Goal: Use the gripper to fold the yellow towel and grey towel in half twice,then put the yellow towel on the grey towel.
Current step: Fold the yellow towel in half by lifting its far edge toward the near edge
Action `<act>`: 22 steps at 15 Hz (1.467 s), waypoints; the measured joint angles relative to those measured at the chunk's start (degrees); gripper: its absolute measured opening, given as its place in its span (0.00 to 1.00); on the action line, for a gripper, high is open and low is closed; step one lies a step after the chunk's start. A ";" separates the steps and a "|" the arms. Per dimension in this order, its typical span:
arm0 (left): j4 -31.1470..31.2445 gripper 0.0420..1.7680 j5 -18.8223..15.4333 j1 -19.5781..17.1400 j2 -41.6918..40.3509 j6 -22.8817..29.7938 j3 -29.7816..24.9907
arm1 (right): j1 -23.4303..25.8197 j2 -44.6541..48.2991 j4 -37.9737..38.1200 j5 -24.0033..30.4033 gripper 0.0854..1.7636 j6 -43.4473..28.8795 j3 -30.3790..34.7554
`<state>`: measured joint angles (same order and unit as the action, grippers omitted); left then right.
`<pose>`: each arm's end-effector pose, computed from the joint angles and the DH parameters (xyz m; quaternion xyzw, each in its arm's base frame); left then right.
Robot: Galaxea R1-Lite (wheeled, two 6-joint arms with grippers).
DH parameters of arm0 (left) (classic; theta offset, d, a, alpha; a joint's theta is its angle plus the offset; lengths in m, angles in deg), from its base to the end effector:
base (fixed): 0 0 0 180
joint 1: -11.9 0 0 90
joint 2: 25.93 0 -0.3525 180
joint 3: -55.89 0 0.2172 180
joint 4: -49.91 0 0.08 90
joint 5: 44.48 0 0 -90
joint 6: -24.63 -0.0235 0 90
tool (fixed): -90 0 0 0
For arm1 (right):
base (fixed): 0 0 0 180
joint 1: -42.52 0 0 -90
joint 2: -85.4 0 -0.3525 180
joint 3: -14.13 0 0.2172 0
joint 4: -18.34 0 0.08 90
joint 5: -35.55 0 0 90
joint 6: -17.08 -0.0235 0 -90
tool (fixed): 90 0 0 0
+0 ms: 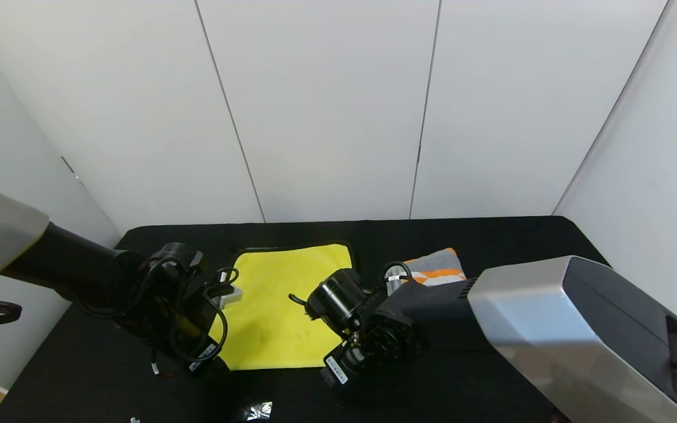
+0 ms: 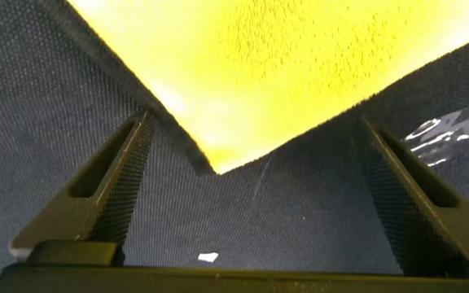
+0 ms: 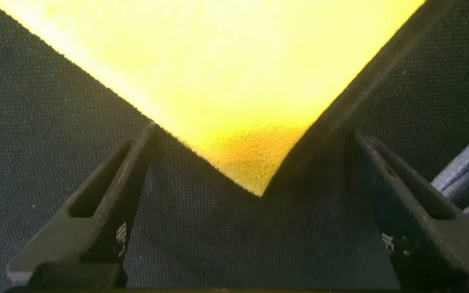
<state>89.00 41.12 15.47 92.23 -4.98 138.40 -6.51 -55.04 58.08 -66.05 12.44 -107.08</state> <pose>0.3692 -0.0248 0.0844 0.1983 0.5727 -0.2085 0.7676 0.3510 0.3970 0.0647 -0.2149 0.4359 0.2619 0.8338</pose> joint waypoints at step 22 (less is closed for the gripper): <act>0.44 0.05 0.13 -0.05 0.52 0.35 1.24 | -0.06 -0.99 -0.04 -0.05 0.02 -1.45 -0.89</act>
<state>89.43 41.26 15.42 92.75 -4.62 139.64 -6.57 -56.03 58.05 -66.10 10.99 -107.97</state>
